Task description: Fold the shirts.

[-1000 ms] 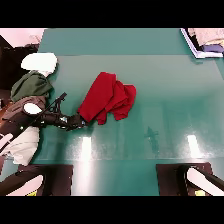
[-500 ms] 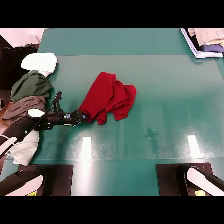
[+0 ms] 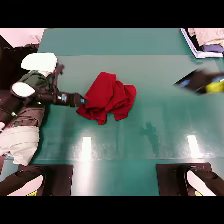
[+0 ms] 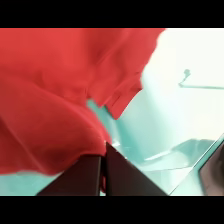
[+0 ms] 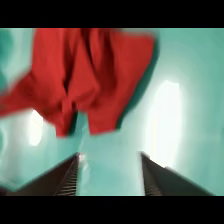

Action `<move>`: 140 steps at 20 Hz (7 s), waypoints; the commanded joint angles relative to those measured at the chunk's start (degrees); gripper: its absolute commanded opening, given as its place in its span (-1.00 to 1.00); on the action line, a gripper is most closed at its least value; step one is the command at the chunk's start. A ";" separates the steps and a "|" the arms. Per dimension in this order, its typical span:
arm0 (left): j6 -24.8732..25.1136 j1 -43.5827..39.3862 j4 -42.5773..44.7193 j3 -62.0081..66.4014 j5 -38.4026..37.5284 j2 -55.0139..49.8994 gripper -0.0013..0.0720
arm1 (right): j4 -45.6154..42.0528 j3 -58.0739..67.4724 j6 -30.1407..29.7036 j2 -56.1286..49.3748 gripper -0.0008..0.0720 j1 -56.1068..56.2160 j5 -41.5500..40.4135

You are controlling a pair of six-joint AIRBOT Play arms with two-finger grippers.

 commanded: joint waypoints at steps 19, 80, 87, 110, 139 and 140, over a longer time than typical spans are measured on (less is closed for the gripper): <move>-3.34 -0.02 6.82 9.44 -6.73 0.87 -0.90 | 9.90 -7.93 -2.91 -31.95 -0.83 28.28 -41.20; -9.29 1.70 33.94 58.77 -11.02 4.00 -0.90 | -6.29 20.92 -12.37 5.79 -0.92 -9.18 -18.86; -9.49 1.70 38.10 68.91 -3.89 10.21 -0.90 | -6.38 51.49 -12.28 1.11 -0.92 -14.73 -12.37; -21.07 1.70 41.42 43.50 -5.70 -14.80 -0.90 | -22.95 46.82 0.74 -30.18 -0.93 -7.54 13.75; -4.76 1.70 50.10 34.84 9.64 -34.27 -0.90 | -35.89 13.18 -1.86 -35.10 -0.91 0.79 -19.63; -5.57 1.70 50.10 35.06 9.05 -34.27 -0.87 | -35.91 13.09 -1.86 -34.64 -0.68 0.79 -18.56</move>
